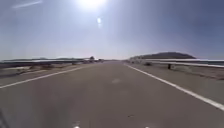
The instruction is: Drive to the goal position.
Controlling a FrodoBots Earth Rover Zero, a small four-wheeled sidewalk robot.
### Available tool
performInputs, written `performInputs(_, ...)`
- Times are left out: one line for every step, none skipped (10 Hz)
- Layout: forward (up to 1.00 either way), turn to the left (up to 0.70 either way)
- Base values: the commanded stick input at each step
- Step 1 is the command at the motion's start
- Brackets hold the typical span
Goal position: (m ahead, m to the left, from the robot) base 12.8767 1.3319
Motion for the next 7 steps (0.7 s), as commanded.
performInputs(1.0, 0.0)
performInputs(1.0, 0.0)
performInputs(1.0, 0.0)
performInputs(1.0, 0.0)
performInputs(1.0, 0.0)
performInputs(1.0, 0.0)
performInputs(1.0, 0.0)
